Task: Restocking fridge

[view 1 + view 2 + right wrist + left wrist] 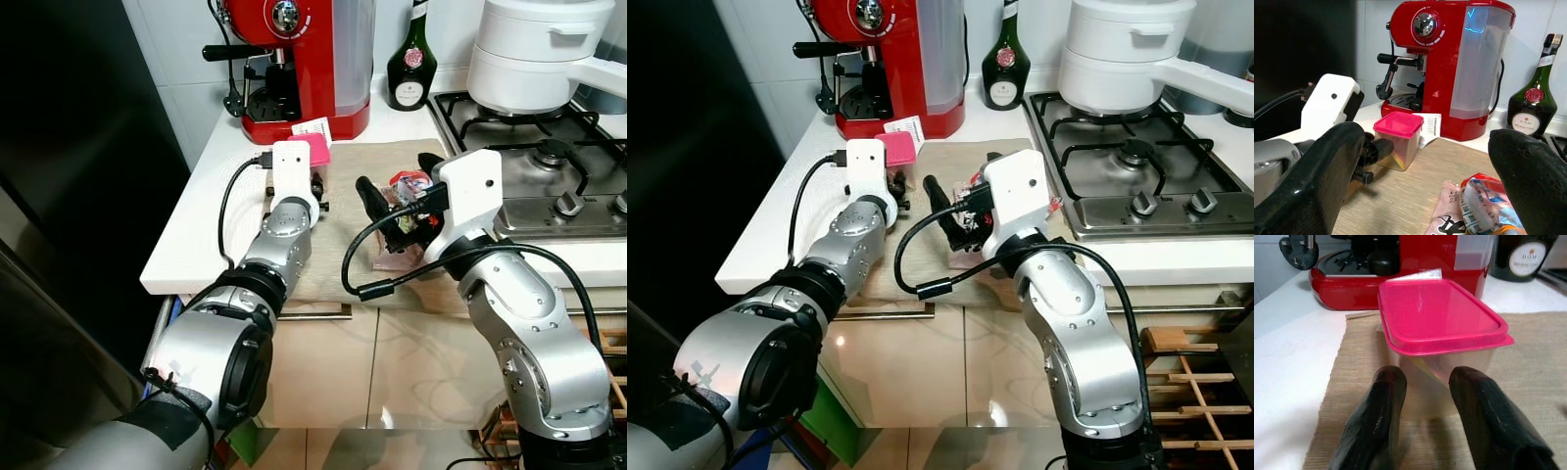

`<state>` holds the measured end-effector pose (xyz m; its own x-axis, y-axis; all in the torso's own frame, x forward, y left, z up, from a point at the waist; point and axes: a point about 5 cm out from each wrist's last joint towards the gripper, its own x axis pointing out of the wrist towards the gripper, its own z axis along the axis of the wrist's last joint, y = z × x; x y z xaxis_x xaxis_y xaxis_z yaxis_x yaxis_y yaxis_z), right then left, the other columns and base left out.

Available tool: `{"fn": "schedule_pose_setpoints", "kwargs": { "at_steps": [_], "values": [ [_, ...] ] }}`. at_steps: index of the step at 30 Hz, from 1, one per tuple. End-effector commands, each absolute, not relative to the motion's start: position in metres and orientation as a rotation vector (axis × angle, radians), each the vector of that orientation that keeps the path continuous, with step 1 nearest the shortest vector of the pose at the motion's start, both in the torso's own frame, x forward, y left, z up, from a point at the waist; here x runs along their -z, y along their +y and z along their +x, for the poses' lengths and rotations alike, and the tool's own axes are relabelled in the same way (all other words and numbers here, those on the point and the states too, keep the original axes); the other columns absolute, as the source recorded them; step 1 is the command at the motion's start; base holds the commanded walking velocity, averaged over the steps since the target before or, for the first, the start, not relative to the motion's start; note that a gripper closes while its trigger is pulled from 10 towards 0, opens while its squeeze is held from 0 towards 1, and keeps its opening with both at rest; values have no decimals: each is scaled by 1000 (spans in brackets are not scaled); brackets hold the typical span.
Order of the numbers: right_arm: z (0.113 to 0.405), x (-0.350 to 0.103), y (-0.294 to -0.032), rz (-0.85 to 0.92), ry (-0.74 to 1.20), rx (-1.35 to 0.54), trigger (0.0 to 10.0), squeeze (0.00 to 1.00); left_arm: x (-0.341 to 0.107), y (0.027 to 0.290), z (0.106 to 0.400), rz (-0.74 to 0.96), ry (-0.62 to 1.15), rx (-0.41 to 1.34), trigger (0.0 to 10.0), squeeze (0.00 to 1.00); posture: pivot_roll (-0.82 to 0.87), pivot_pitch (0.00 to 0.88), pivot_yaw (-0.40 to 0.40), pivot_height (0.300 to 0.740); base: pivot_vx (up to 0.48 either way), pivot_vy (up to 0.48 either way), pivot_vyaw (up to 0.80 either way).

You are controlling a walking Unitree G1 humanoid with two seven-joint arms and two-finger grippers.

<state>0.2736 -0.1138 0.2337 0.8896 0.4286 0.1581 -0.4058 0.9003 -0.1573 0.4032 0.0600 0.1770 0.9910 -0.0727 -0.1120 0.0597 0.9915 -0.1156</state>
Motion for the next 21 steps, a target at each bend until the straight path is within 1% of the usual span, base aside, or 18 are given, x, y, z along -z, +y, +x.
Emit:
{"fn": "schedule_pose_setpoints", "kwargs": {
  "at_steps": [1,6,8,10,11,12,13,14,17,18,19,21],
  "values": [
    [275,-233,-111,-96,-190,-443,10000,0,-182,70,405,-140,79,48,0,0,-303,0,118,740,0,0,0],
    [280,-229,-113,-64,-166,-417,10000,0,-172,79,401,-150,66,58,0,0,-279,0,110,740,0,0,0],
    [283,-227,-112,-54,-156,-424,10000,0,-167,87,393,-142,53,76,0,0,-251,0,100,740,0,0,0],
    [285,-226,-112,-51,-154,-429,10000,0,-166,90,389,-137,45,86,0,0,-246,0,99,740,0,0,0],
    [286,-226,-111,-46,-154,-433,10000,0,-166,92,382,-132,35,111,588,0,-237,0,94,740,0,0,0],
    [289,-226,-111,-43,-153,-433,10000,0,-166,93,377,-125,29,132,3490,0,-217,0,87,740,0,0,0],
    [289,-226,-111,-43,-153,-433,10000,0,-166,93,377,-125,29,132,3490,0,-217,0,87,740,0,0,0],
    [293,-225,-111,-28,-148,-429,10000,0,-174,95,363,-128,-15,194,10000,0,-192,0,77,740,0,0,0],
    [298,-222,-111,-8,-139,-426,10000,0,-183,96,350,-137,-70,241,10000,0,-172,0,72,740,0,0,0],
    [299,-222,-109,-6,-139,-426,10000,0,-188,99,346,-131,-100,239,10000,35,-159,0,67,740,0,0,0],
    [301,-222,-107,-1,-144,-425,10000,0,-198,102,341,-127,-154,246,10000,1000,-147,0,64,740,0,0,0],
    [304,-223,-104,9,-152,-420,10000,0,-211,107,334,-114,-223,258,10000,1000,-130,0,59,740,0,0,0]
  ]
}}
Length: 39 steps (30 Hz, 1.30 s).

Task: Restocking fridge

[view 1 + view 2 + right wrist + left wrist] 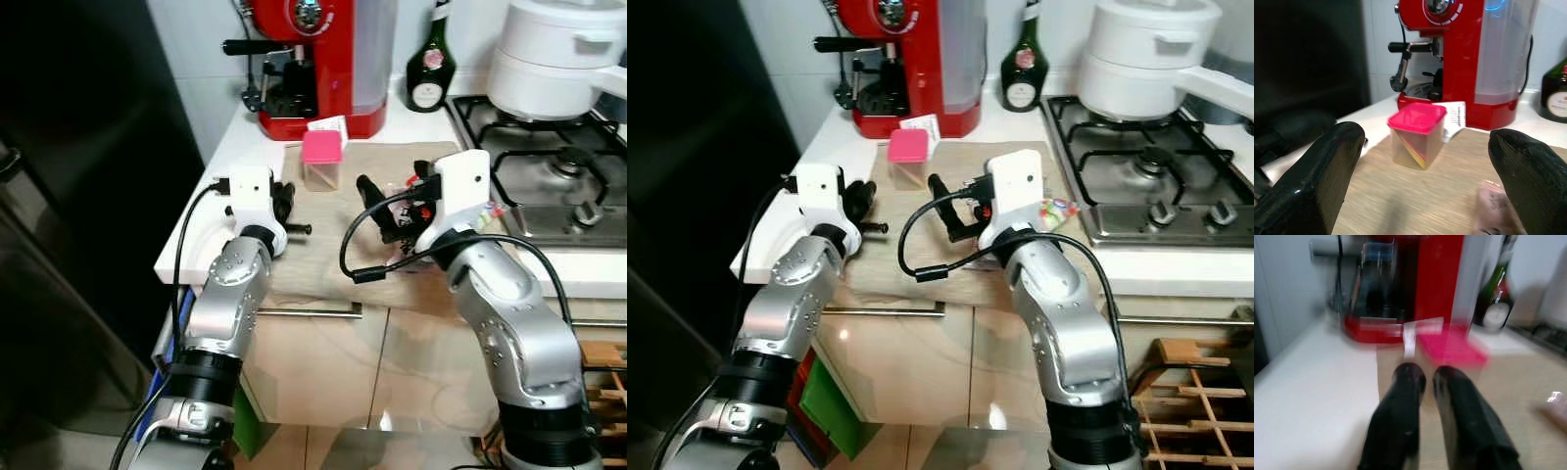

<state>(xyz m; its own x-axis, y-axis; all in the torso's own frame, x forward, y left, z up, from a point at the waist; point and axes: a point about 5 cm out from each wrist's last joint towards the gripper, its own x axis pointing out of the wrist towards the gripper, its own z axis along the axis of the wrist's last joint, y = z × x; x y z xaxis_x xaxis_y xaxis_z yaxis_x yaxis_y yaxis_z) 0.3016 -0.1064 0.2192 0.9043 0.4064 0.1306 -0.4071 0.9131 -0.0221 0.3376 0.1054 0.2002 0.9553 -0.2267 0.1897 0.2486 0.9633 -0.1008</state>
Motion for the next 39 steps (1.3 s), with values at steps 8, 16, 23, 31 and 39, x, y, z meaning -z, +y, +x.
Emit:
{"fn": "schedule_pose_setpoints", "kwargs": {
  "at_steps": [8,16,23,31,39],
  "values": [
    [332,-212,-96,187,-120,-307,10000,784,-209,136,316,-48,-240,308,10000,1000,-80,0,67,740,0,0,0],
    [347,-190,-103,-97,-48,-165,10000,1000,-189,139,302,12,-178,353,10000,1000,-43,0,30,740,0,0,0],
    [355,-197,-98,-100,-104,-182,10000,1000,-201,141,304,16,-235,319,10000,1000,-24,0,-5,740,0,0,0],
    [354,-209,-90,-99,-202,-200,10000,1000,-204,137,306,44,-249,340,10000,1000,-34,0,-9,740,0,60,0],
    [353,-208,-90,-99,-217,-204,10000,1000,-207,132,312,60,-254,336,10000,1000,-46,0,-5,740,0,402,0]
  ]
}}
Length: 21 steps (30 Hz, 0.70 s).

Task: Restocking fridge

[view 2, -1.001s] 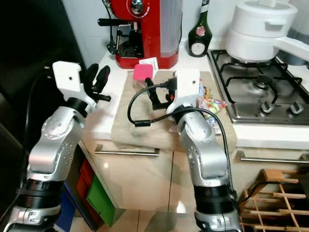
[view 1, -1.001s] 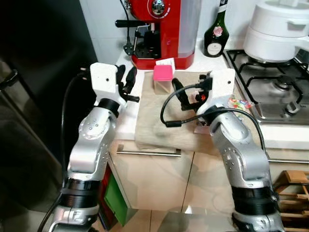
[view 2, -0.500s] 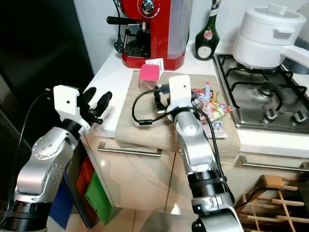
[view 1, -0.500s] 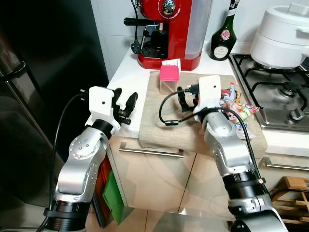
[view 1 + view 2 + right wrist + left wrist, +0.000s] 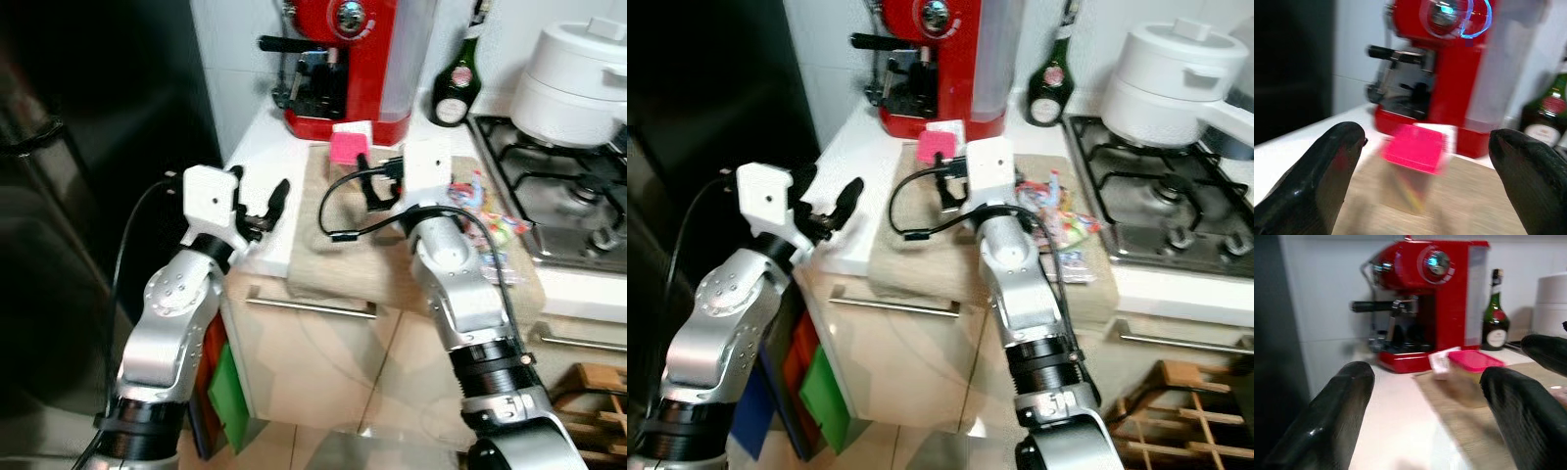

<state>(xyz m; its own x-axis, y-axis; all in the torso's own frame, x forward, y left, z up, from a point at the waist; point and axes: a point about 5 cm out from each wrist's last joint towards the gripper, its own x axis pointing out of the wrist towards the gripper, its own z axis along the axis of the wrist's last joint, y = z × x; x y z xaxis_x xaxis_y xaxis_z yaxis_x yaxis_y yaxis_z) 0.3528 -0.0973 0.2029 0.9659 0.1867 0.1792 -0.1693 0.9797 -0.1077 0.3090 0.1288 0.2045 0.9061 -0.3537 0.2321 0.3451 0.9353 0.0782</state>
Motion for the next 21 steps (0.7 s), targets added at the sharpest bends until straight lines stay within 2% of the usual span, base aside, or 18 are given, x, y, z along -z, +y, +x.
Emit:
{"fn": "schedule_pose_setpoints", "kwargs": {
  "at_steps": [1,4,5,6,9,12,14,17,18,21],
  "values": [
    [352,-208,-90,-98,-218,-204,10000,1000,-207,132,313,71,-251,336,10000,1000,-47,0,-4,740,0,0,0],
    [352,-207,-91,-95,-221,-199,10000,1000,-208,131,313,68,-252,334,10000,1000,-52,0,1,740,0,0,0],
    [352,-207,-92,-94,-221,-197,10000,1000,-208,130,313,61,-253,340,10000,808,-54,0,3,740,0,0,0],
    [351,-206,-92,-94,-221,-191,10000,1000,-208,128,313,58,-254,346,10000,0,-57,0,6,740,0,0,0],
    [351,-206,-94,-92,-224,-181,10000,1000,-208,126,313,58,-254,355,10000,0,-59,0,9,740,0,0,0],
    [352,-204,-98,-87,-194,-163,10000,992,-207,125,313,53,-253,364,10000,0,-63,0,10,740,0,0,-704],
    [352,-203,-102,-92,-184,-145,10000,882,-205,126,313,39,-244,359,10000,0,-64,0,9,740,0,0,-616],
    [350,-199,-110,-102,-161,-112,10000,910,-199,133,313,1,-208,314,10000,0,-67,0,10,740,0,0,-579],
    [349,-195,-113,-106,-143,-103,10000,992,-195,136,313,-4,-192,289,10000,0,-68,0,8,740,0,0,-581],
    [347,-188,-117,-107,-110,-95,10000,1000,-188,142,313,-30,-155,227,10000,0,-71,0,8,740,0,0,-581]
  ]
}}
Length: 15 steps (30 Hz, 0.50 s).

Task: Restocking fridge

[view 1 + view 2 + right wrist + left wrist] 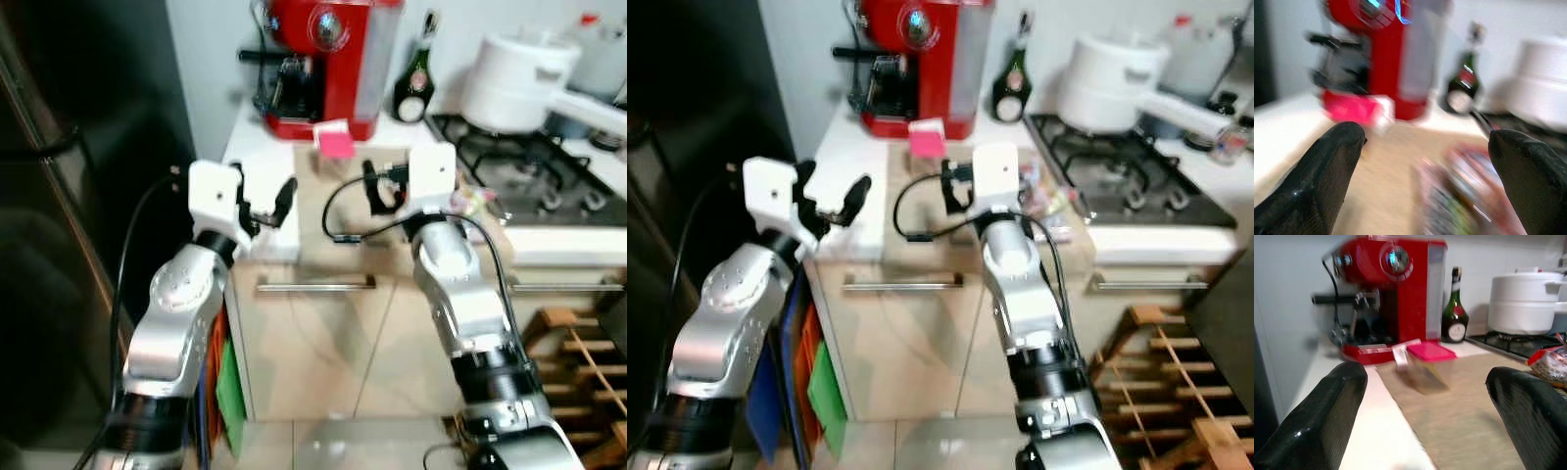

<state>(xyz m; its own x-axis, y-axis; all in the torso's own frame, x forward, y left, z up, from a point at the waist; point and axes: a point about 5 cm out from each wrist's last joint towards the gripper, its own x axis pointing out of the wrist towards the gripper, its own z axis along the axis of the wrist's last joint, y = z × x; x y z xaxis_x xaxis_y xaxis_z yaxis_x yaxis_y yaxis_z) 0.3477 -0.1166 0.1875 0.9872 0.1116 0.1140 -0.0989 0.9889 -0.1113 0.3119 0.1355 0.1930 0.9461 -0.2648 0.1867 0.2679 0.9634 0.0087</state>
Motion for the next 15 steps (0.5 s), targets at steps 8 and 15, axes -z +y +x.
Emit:
{"fn": "schedule_pose_setpoints", "kwargs": {
  "at_steps": [8,15],
  "values": [
    [337,-186,-111,-64,-103,-185,10000,0,-187,158,301,47,-156,60,10000,0,-57,0,-4,740,0,0,-73],
    [289,-170,-139,-88,-63,-230,10000,0,-165,171,241,9,-32,84,10000,0,-30,0,-20,740,0,0,0]
  ]
}}
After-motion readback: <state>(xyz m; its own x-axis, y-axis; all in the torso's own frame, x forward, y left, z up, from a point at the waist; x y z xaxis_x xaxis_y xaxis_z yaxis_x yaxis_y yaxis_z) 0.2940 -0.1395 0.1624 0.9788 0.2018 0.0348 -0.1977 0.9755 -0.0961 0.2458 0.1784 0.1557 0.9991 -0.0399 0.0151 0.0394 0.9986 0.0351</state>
